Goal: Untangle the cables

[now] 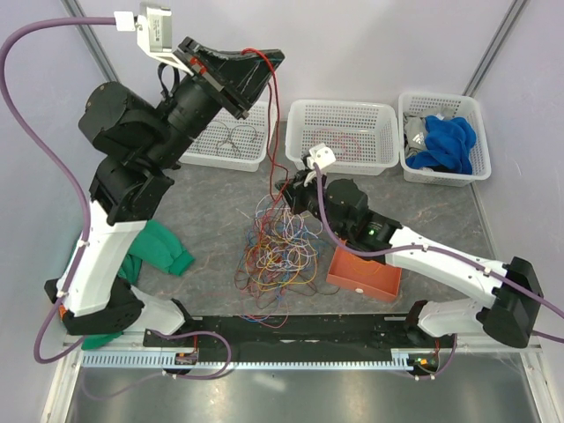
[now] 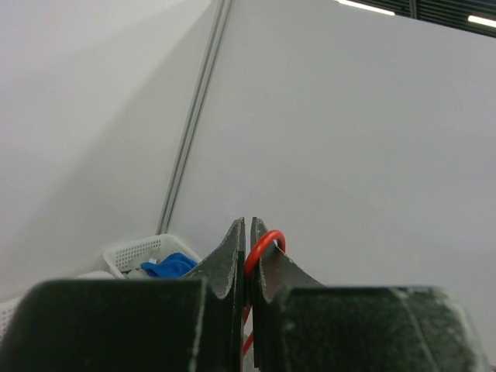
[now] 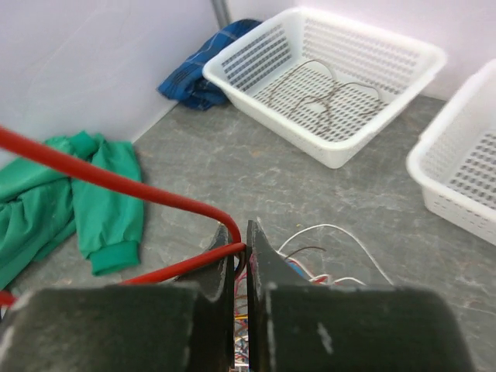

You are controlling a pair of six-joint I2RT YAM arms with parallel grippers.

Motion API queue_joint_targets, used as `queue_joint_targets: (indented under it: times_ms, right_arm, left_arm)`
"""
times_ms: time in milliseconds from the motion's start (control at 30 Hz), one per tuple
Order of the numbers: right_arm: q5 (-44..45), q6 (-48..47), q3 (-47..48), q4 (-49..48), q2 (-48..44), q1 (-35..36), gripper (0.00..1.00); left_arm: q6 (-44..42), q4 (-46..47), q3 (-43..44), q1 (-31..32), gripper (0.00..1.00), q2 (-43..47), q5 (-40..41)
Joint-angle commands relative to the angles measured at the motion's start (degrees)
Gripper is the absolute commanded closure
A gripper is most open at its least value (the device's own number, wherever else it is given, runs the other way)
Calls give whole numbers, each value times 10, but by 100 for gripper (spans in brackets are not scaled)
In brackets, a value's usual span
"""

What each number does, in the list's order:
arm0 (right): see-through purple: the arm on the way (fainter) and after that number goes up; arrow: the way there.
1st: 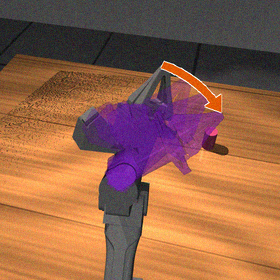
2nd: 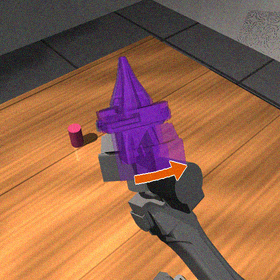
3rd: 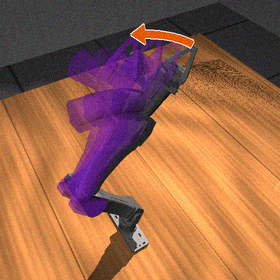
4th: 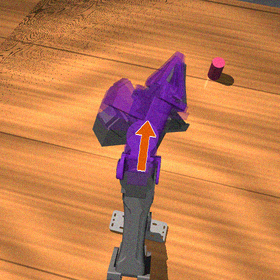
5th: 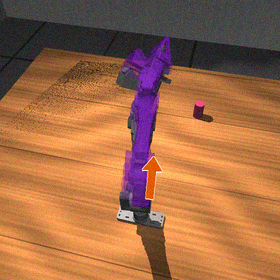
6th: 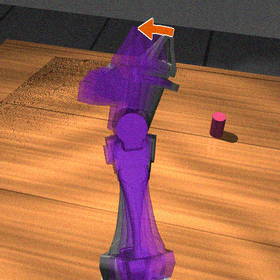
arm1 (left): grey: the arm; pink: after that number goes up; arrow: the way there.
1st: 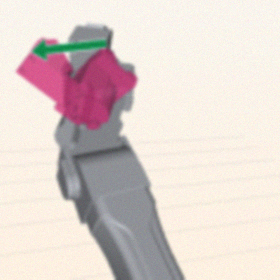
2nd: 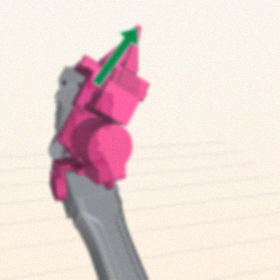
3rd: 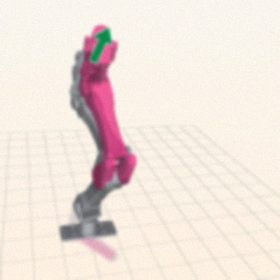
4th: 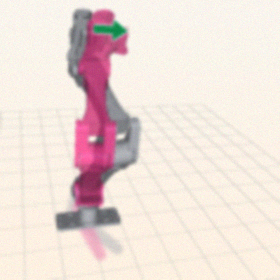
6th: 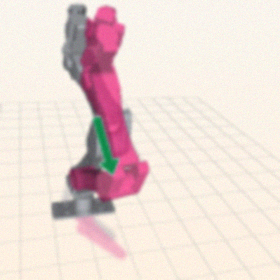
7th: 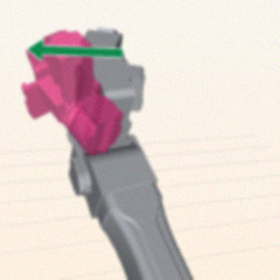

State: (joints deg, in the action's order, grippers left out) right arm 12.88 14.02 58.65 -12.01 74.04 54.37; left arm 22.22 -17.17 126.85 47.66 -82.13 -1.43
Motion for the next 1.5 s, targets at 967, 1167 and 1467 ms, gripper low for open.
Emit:
queue_joint_targets:
  times_ms: [967, 1167, 1467]
  right_arm:
    - [292, -226, 486, 75, -19, -1, 100]
    - [288, -263, 474, -37, -11, -1, 100]
    - [288, -294, 621, -21, 128, -63, 100]
  left_arm:
    - [-127, 169, -318, -7, 98, 109, 247]
    - [-126, 194, -312, -12, 98, 89, 238]
    - [-100, 214, -231, -49, 98, -23, 187]
